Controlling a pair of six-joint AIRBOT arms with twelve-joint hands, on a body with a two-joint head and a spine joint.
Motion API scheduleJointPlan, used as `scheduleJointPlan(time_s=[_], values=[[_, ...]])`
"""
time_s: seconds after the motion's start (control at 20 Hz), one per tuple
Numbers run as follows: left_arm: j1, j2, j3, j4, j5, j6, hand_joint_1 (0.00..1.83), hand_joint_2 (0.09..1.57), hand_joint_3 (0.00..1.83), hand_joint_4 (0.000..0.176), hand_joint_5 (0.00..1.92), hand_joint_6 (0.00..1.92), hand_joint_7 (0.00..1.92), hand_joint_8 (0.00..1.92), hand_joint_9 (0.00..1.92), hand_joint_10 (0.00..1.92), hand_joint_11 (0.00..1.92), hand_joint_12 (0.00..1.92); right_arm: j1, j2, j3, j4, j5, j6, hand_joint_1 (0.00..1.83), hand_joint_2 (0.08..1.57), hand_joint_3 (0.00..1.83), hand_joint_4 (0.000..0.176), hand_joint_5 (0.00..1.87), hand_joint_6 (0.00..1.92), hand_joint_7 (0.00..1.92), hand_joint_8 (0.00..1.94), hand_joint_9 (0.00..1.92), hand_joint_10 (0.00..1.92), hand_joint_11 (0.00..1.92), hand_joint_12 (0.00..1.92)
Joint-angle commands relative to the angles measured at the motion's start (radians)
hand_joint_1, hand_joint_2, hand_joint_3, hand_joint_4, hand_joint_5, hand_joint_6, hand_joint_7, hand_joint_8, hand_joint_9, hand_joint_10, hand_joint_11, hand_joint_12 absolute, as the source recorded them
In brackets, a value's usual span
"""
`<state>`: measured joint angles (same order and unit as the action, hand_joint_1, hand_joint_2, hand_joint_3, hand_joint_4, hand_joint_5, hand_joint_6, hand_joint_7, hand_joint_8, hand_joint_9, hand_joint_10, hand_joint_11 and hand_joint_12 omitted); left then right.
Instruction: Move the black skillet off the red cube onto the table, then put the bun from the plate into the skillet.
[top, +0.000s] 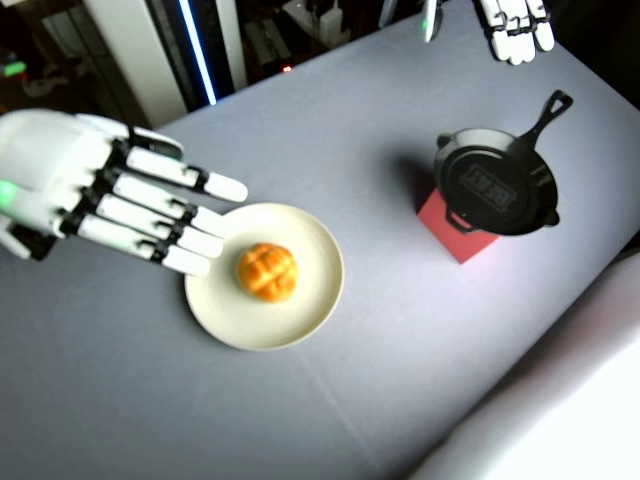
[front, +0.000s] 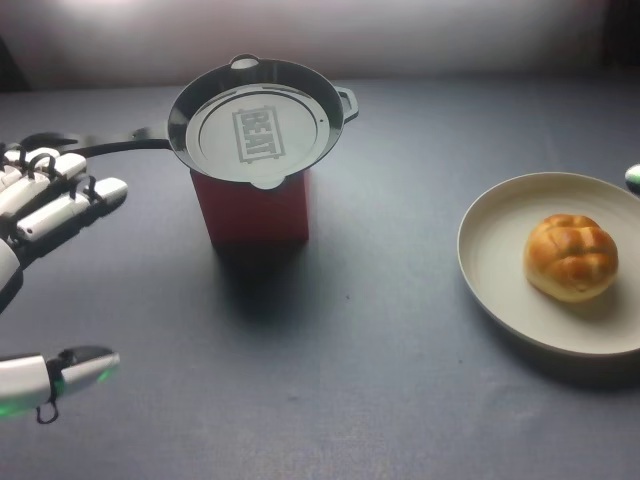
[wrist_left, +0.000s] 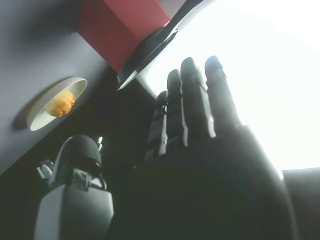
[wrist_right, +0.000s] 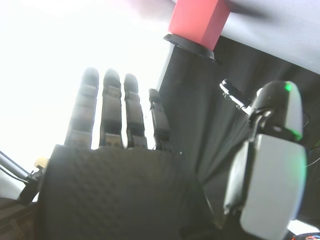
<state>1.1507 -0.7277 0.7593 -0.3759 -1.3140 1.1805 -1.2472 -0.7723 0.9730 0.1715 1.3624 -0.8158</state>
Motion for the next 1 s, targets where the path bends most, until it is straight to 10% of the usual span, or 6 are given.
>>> scheduleJointPlan(time_s=[0.0, 0.15, 0.35, 0.65, 0.75, 0.95], values=[[-0.011, 0.0, 0.003, 0.006, -0.124, 0.0, 0.6, 0.94, 0.02, 0.103, 0.2, 0.0, 0.12, 0.0, 0.09, 0.02, 0.0, 0.4, 0.007, 0.0, 0.005, 0.016, 0.121, 0.004, 0.6, 1.24, 0.0, 0.091, 0.34, 0.0, 0.32, 0.0, 0.29, 0.0, 0.3, 0.1], [-0.012, -0.001, 0.004, 0.006, -0.126, -0.001, 0.61, 0.95, 0.01, 0.11, 0.21, 0.0, 0.12, 0.0, 0.1, 0.01, 0.0, 0.37, 0.007, 0.0, 0.005, 0.016, 0.121, 0.004, 0.62, 1.24, 0.0, 0.092, 0.34, 0.0, 0.33, 0.0, 0.3, 0.0, 0.32, 0.08], [-0.057, -0.016, 0.038, -0.007, -0.13, -0.001, 0.65, 0.98, 0.0, 0.052, 0.2, 0.0, 0.1, 0.0, 0.06, 0.0, 0.0, 0.3, 0.007, 0.0, 0.005, 0.016, 0.117, 0.005, 0.58, 1.24, 0.0, 0.096, 0.33, 0.0, 0.32, 0.0, 0.3, 0.0, 0.33, 0.06], [-0.264, -0.119, 0.203, -0.082, 0.019, 0.0, 0.61, 1.0, 0.0, 0.094, 0.23, 0.01, 0.16, 0.01, 0.11, 0.02, 0.0, 0.18, 0.006, -0.001, 0.005, 0.016, 0.115, 0.005, 0.62, 1.25, 0.0, 0.078, 0.34, 0.0, 0.34, 0.0, 0.31, 0.0, 0.33, 0.04], [-0.327, -0.164, 0.276, -0.127, 0.119, 0.013, 0.64, 0.98, 0.0, 0.137, 0.26, 0.0, 0.17, 0.0, 0.15, 0.01, 0.0, 0.17, 0.006, -0.001, 0.006, 0.012, 0.112, 0.005, 0.63, 1.26, 0.0, 0.078, 0.34, 0.0, 0.34, 0.0, 0.31, 0.0, 0.33, 0.04], [-0.437, -0.239, 0.396, -0.178, 0.298, 0.067, 0.64, 1.01, 0.0, 0.146, 0.24, 0.0, 0.16, 0.0, 0.16, 0.0, 0.0, 0.32, 0.006, -0.002, 0.009, 0.009, 0.106, 0.005, 0.62, 1.27, 0.0, 0.081, 0.34, 0.0, 0.35, 0.0, 0.32, 0.01, 0.33, 0.04]])
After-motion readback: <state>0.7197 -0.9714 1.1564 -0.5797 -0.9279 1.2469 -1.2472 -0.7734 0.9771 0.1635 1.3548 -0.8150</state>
